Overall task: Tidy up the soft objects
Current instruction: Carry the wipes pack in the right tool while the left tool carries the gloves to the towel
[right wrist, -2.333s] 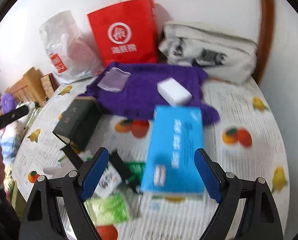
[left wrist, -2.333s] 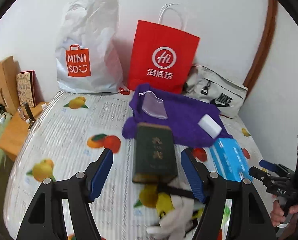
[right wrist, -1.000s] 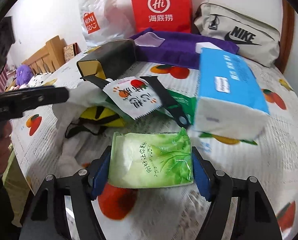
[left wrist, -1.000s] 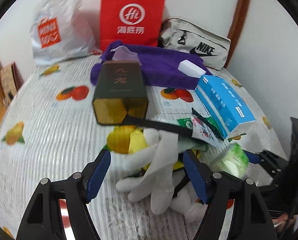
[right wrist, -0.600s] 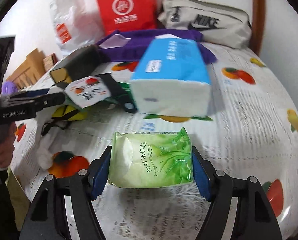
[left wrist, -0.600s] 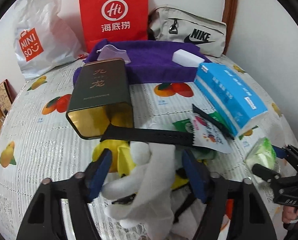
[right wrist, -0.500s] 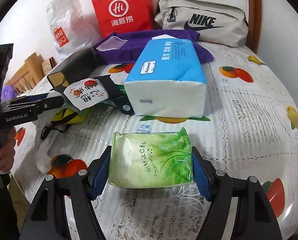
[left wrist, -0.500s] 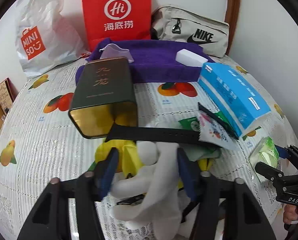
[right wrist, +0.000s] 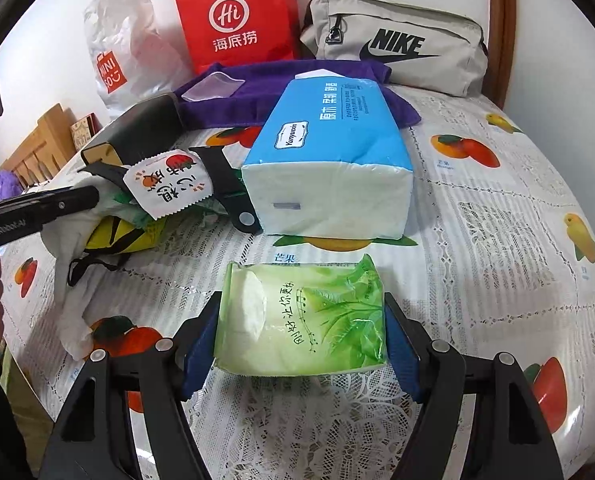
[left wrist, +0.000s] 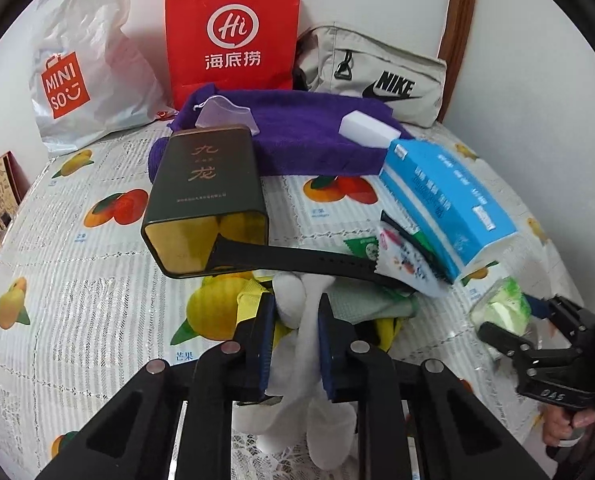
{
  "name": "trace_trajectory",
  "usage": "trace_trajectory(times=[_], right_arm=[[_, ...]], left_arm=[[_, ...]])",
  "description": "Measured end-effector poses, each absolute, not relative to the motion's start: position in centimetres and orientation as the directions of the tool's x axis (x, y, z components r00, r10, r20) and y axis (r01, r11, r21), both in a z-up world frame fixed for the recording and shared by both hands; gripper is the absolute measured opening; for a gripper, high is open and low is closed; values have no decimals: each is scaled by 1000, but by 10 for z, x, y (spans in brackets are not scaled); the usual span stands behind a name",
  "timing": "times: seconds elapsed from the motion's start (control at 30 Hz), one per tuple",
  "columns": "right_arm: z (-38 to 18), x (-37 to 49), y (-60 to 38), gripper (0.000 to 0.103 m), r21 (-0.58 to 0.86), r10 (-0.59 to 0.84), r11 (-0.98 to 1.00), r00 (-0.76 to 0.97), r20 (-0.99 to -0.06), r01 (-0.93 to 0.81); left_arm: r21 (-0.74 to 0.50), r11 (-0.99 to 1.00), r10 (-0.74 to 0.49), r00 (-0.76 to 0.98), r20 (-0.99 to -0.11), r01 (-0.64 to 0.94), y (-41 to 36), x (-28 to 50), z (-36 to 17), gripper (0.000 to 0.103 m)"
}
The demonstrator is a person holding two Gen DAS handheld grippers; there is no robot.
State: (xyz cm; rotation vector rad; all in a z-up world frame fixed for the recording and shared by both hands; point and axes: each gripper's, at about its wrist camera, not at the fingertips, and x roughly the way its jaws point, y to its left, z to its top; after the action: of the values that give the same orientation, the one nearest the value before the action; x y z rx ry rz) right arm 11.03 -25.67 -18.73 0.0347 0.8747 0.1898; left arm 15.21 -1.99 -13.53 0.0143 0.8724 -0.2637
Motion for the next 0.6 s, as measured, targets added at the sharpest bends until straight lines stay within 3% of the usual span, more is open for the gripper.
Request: trace_trajectory(times=[0.1, 0.43, 0.6], right_arm=[[-187, 110, -257, 73, 108, 180, 983, 624, -760, -152], [-185, 107, -258, 73, 126, 191, 981, 610, -769, -148], [-180, 105, -260, 73, 140, 198, 980, 604, -772, -141]], left_arm=[[-118, 964, -244, 618, -747, 238, -16, 150, -128, 12], [-146, 961, -266, 653, -709, 234, -3, 137, -104, 11], [-305, 919, -394, 621, -677, 250, 16, 132, -95, 11]])
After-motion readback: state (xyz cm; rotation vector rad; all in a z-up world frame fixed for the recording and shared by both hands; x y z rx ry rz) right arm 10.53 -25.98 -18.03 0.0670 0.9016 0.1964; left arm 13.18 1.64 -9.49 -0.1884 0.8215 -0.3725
